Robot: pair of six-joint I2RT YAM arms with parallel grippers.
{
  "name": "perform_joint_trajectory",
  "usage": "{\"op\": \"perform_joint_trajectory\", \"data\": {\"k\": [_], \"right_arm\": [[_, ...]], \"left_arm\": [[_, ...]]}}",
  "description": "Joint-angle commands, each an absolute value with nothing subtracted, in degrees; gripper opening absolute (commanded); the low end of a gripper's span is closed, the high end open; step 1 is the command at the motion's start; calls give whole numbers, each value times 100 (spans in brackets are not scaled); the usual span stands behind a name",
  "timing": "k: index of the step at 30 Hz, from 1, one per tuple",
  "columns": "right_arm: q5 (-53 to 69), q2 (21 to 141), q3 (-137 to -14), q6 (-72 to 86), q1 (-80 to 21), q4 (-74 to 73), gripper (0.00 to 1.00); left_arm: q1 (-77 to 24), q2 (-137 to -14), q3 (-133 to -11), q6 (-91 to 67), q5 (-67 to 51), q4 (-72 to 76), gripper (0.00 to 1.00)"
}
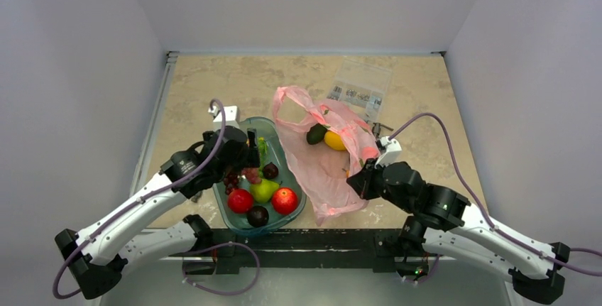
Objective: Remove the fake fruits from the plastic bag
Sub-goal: Place the fake fruit in the bin, then take out the fake fruit from the plastic bag.
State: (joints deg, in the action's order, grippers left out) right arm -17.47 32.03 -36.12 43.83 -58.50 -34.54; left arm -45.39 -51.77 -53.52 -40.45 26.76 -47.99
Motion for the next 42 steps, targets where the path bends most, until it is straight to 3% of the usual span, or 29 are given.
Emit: {"op": "perform_joint_trajectory", "data": {"k": [1,5,9,16,23,25,30,36,42], "right_arm": [[-1811,3108,-3588,4394,-5871,-3164,0],[-1771,3125,-3587,4418,-5871,-3172,0],[-1812,3127,-3566,4517,-5869,-3215,0],[-1866,2990,-3585,4792,-5871,-3472,0],[-1953,3040,-3733,5010,-5871,-3981,0],[-2008,2949,-3744,5010,-5871,-4028,0],[-2145,2810,-3835,5025,-5871,-4091,0],[-2184,2775,-3870,5006,-5871,-4019,0],[-2151,2676,-3867,4970,-5871,-4007,0]], "left_arm": [[-4491,-4918,-5562,-4381,3324,-4827,99],[-4492,-4690,-5789,-4107,2721,-4607,100],[-4491,-4644,-5802,-4020,1591,-3968,95],[-4630,-5277,-5341,-4725,-222,-2155,75],[-5810,-6821,-5585,-4947,794,-846,70],[-5887,-7306,-5718,-5190,990,-574,60],[-6151,-8363,-5837,-5641,1881,348,60],[-6343,-9518,-5830,-6552,3051,1376,67],[-6347,-10261,-6243,-6866,3844,1784,83]]}}
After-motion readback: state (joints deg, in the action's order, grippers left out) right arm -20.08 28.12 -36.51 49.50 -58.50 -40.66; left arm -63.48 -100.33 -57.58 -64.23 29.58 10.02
